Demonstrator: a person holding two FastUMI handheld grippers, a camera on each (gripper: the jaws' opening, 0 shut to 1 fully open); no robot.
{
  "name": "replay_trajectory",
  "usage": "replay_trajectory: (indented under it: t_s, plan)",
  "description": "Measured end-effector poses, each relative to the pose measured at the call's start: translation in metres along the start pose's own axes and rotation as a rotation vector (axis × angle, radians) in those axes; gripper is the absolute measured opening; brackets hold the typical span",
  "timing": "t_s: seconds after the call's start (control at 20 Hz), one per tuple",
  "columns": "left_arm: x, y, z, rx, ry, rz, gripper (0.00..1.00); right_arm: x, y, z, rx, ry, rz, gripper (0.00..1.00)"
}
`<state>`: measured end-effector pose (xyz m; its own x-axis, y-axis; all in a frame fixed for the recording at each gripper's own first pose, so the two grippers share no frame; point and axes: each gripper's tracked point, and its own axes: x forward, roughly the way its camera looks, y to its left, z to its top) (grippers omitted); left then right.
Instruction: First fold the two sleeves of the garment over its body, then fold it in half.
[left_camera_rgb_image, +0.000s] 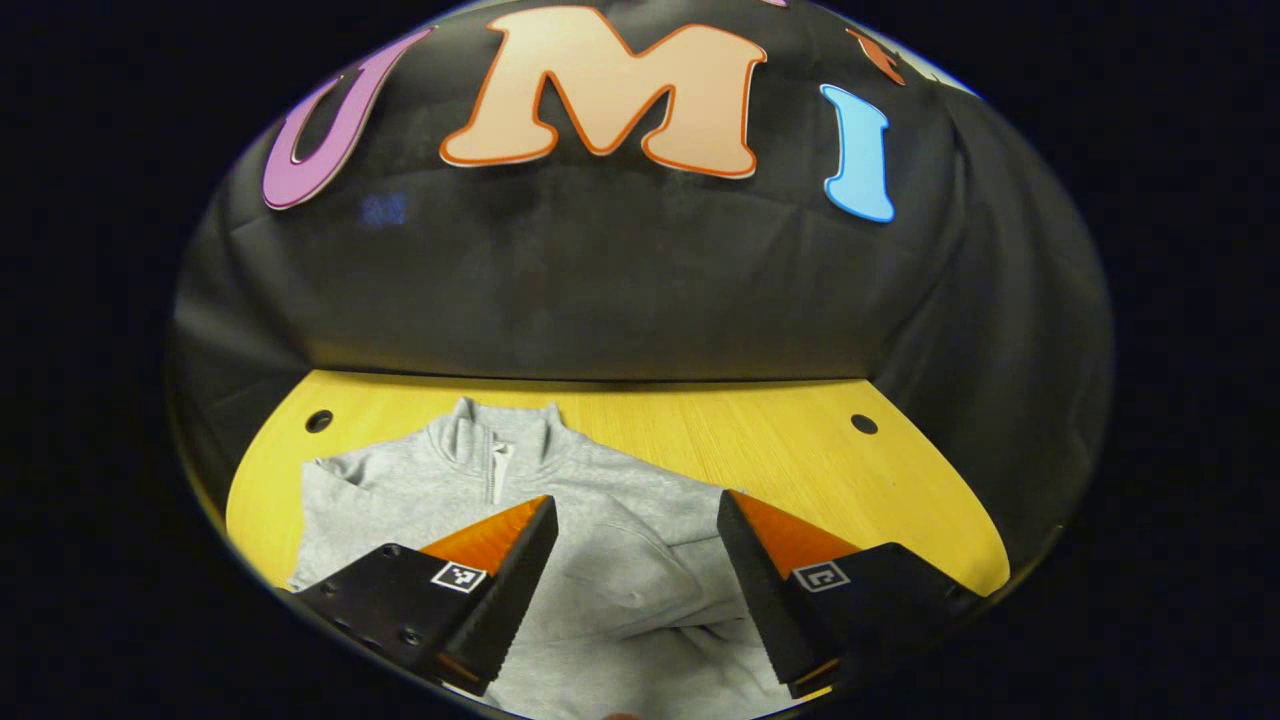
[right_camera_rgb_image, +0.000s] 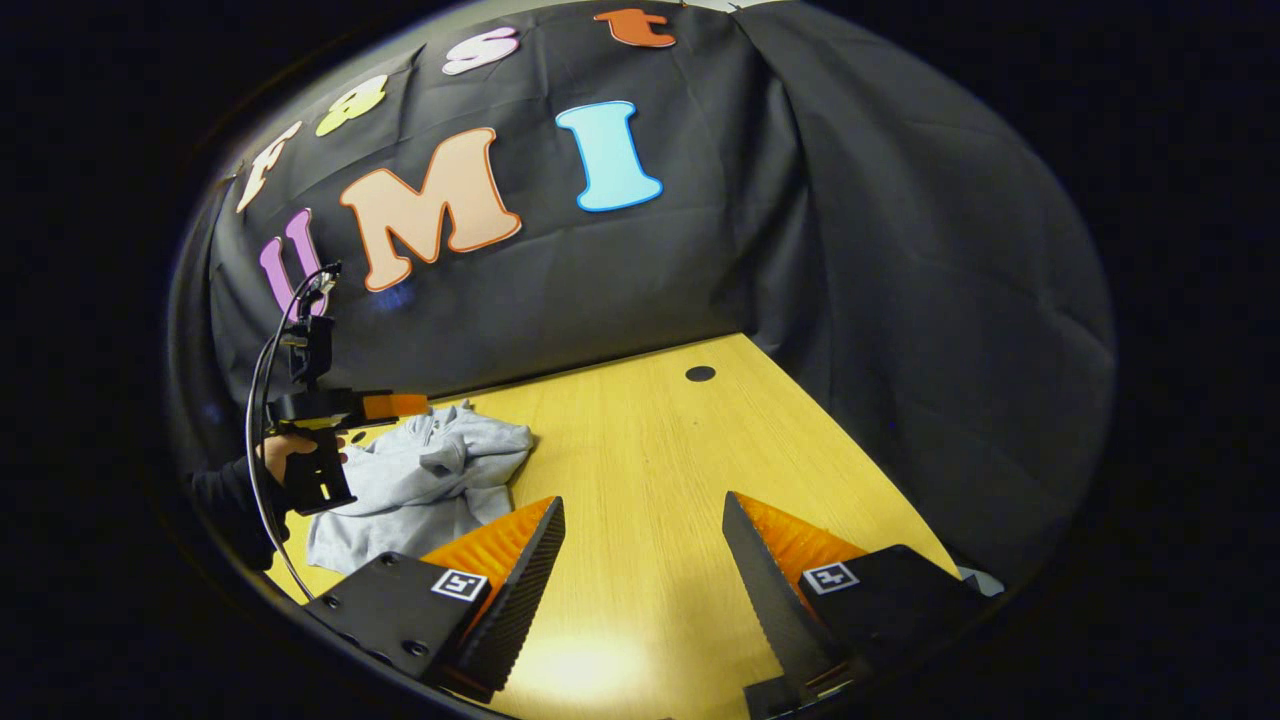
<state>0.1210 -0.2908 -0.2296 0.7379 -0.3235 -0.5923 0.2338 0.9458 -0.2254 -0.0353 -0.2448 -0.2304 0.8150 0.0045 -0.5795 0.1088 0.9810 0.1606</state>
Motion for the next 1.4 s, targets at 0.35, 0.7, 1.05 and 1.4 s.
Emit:
replay_trajectory:
  t_s: [0.35, 0.7, 1.05, 1.4]
  plan:
    - [-0.074, 0.075, 0.012, -0.06, -0.095, 0.093, 0.95, 0.02, 0.052, -0.008, -0.039, 0.02, 0.103, 0.98]
    - [-0.137, 0.169, -0.037, -0.046, -0.057, 0.242, 0.95, 0.042, 0.111, -0.026, -0.067, 0.07, 0.183, 0.95]
    - [-0.177, 0.222, -0.111, -0.063, 0.049, 0.291, 0.95, 0.062, 0.149, -0.054, -0.141, 0.11, 0.18, 0.94]
    - [-0.181, 0.253, -0.176, -0.077, 0.181, 0.307, 0.95, 0.064, 0.169, -0.117, -0.237, 0.217, 0.165, 0.99]
